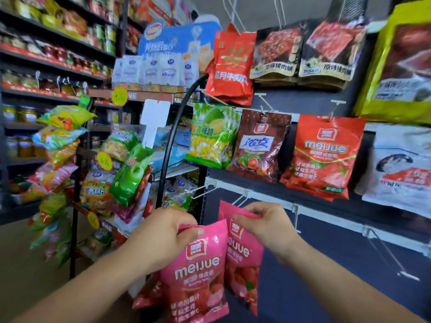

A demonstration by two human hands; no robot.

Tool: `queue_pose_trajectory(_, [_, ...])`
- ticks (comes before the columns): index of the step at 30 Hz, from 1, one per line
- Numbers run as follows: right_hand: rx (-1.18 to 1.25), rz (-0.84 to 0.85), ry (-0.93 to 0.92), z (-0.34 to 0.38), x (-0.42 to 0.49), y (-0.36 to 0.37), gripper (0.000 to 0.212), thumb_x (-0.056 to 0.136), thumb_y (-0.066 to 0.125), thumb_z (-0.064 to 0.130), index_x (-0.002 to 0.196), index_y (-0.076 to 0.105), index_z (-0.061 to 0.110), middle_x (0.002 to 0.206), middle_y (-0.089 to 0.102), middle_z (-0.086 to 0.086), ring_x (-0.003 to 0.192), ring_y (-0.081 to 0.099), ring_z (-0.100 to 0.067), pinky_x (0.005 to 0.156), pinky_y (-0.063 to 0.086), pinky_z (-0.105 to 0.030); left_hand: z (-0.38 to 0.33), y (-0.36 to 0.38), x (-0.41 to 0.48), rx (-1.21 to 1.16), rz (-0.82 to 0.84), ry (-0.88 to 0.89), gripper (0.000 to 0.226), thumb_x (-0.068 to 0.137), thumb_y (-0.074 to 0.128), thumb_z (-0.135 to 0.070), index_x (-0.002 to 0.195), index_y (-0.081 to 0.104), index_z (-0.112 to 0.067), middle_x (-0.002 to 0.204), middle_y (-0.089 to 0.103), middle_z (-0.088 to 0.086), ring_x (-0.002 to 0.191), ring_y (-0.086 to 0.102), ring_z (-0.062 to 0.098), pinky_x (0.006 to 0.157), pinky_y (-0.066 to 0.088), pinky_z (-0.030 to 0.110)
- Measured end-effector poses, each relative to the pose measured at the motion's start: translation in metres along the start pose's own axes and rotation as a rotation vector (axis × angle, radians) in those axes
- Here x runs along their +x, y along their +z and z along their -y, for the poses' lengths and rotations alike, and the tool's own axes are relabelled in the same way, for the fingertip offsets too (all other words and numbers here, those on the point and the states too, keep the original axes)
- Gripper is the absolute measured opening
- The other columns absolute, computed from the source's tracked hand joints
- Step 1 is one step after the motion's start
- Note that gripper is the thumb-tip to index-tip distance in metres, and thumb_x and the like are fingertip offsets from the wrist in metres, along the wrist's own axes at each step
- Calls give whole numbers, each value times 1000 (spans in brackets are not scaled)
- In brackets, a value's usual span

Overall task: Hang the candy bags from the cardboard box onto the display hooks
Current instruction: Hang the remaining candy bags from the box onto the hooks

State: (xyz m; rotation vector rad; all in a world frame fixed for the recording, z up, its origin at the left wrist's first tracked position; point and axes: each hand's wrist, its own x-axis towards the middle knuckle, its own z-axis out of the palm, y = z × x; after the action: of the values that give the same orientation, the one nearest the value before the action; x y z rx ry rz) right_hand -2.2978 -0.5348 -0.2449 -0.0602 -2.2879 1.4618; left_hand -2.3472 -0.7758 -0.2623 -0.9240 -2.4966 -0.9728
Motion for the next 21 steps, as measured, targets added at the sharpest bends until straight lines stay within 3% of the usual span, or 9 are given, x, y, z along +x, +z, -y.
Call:
queue_pose_trajectory(2, [-3, -11, -18, 0, 5, -4, 12, 86, 80, 11, 74, 78, 12, 78, 77, -17, 62, 66, -18, 61, 52, -34, 1, 0, 6, -6, -17, 9, 34, 92, 69, -42, 74, 67, -13, 70, 66, 2, 67, 63, 11, 65, 53, 41])
queue_pose_trajectory(8, [27, -34, -2, -16, 29, 25, 12, 88, 80, 14, 77, 80, 10, 78, 78, -14, 67, 71, -20, 66, 59, -39, 30, 6, 4, -124, -32, -92, 19, 95, 67, -32, 84, 75, -19, 77, 75, -3, 70, 71, 7, 66, 60, 40])
queue_pose_trajectory(13, [-14, -100, 33, -40, 69, 81, 17, 90, 71, 8, 75, 77, 5, 79, 74, -25, 62, 63, -19, 58, 50, -35, 69, 4, 14, -120, -24, -129, 12, 93, 71, -30, 85, 77, -25, 80, 76, -10, 73, 71, 3, 67, 62, 40])
queue_pose_trajectory(18, [-39, -87, 99, -64, 113, 130, 17, 92, 74, 14, 76, 79, 15, 67, 76, -5, 58, 70, -14, 58, 60, -32, 120, 29, 22, -177, -136, -178, 5, 84, 81, -31, 81, 77, -29, 74, 75, -13, 71, 71, 5, 67, 61, 39])
queue_pose_trajectory(21, [-87, -104, 118, -72, 145, 147, 12, 90, 79, 18, 78, 79, 16, 74, 79, -5, 68, 76, -20, 68, 66, -40, 145, 43, 31, -95, -169, -121, 7, 84, 80, -35, 88, 77, -31, 78, 69, -21, 78, 64, 2, 69, 54, 27])
